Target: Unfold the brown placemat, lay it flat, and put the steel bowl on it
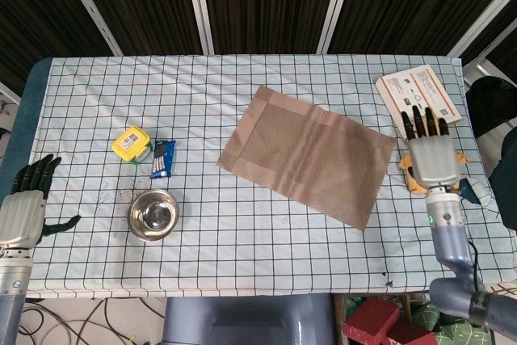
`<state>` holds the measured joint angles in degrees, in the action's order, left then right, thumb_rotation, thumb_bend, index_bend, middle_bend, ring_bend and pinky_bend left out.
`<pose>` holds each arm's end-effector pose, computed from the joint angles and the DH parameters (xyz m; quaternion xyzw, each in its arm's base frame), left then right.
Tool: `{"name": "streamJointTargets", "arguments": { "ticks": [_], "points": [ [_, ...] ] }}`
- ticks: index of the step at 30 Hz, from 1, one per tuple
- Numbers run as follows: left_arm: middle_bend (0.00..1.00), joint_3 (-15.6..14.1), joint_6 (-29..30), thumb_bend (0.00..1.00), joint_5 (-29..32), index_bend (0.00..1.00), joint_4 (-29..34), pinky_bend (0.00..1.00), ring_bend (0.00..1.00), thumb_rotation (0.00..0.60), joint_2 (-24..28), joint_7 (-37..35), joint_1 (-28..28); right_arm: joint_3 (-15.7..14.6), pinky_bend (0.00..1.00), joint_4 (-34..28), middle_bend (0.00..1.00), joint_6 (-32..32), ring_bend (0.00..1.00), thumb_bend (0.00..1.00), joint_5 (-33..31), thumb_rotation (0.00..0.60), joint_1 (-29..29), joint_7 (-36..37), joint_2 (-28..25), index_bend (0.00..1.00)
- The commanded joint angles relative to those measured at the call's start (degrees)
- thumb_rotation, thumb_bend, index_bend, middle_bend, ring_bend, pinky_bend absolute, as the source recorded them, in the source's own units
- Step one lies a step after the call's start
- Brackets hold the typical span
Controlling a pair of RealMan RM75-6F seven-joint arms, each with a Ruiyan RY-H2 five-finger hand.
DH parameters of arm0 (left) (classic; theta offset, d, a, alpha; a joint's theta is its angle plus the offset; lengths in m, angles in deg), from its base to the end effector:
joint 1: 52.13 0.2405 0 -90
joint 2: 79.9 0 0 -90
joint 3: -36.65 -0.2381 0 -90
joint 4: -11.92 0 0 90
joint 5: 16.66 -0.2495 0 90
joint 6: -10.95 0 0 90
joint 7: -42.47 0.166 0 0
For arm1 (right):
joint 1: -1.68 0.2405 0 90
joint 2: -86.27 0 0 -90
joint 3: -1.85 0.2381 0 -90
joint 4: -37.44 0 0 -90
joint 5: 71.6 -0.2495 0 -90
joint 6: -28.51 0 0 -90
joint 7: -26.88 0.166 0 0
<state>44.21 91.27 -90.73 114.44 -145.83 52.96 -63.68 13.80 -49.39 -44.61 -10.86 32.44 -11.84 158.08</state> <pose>-0.2627 0.2506 0.0959 -0.5670 -0.4195 -0.3937 0.5895 -0.2399 -0.3712 0.0991 0.6471 -0.2157 0.2509 0.6869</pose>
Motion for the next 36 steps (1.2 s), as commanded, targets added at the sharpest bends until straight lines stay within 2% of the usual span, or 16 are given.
{"name": "streamJointTargets", "arguments": {
  "ticks": [1, 8, 13, 18, 25, 32, 36],
  "points": [
    [0.01, 0.15, -0.06, 0.0, -0.05, 0.0, 0.63, 0.04, 0.0, 0.6, 0.25, 0.99, -0.3, -3.06, 0.16, -7.52, 0.0, -8.15, 0.0, 0.02, 4.01, 0.6, -7.92, 8.67, -3.32, 0.0],
    [0.01, 0.54, -0.81, 0.0, -0.24, 0.0, 2.28, 0.04, 0.0, 0.6, 0.51, 4.87, -1.72, -5.57, 0.16, -11.55, 0.0, -16.5, 0.0, 0.02, 8.1, 0.6, -16.2, 18.07, -4.9, 0.0],
    [0.01, 2.31, -2.88, 0.0, 1.14, 0.0, 4.11, 0.04, 0.0, 0.6, 1.03, 9.04, -4.49, -6.89, 0.16, -10.22, 0.0, -21.09, 0.0, 0.02, 11.9, 0.6, -20.03, 21.77, -4.66, 0.0],
    [0.01, 4.22, -6.05, 0.0, 1.59, 0.0, 5.72, 0.04, 0.0, 0.6, 1.08, 14.78, -8.86, -6.6, 0.16, -7.62, 0.0, -22.55, 0.0, 0.02, 13.84, 0.6, -21.66, 25.38, -3.96, 0.0],
    [0.03, 6.58, -13.72, 0.0, 6.31, 0.03, 5.22, 0.04, 0.0, 0.6, -0.59, 23.11, -16.71, -5.97, 0.16, -4.1, 0.0, -20.34, 0.0, 0.03, 14.13, 0.6, -22.02, 29.69, -2.52, 0.0],
    [0.05, 8.66, -21.23, 0.0, 13.91, 0.05, -0.78, 0.04, 0.0, 0.6, -7.8, 31.52, -27.08, -5.53, 0.16, -2.63, 0.0, -17.72, 0.0, 0.03, 14.77, 0.6, -21.88, 31.82, -2.24, 0.0],
    [0.06, 8.35, -23.97, 0.0, 17.85, 0.07, -5.4, 0.04, 0.0, 0.6, -11.97, 35.66, -31.88, -4.88, 0.16, -2.48, 0.0, -16.16, 0.0, 0.03, 14.01, 0.6, -22.04, 33.9, -2.6, 0.0]
  ]
}}
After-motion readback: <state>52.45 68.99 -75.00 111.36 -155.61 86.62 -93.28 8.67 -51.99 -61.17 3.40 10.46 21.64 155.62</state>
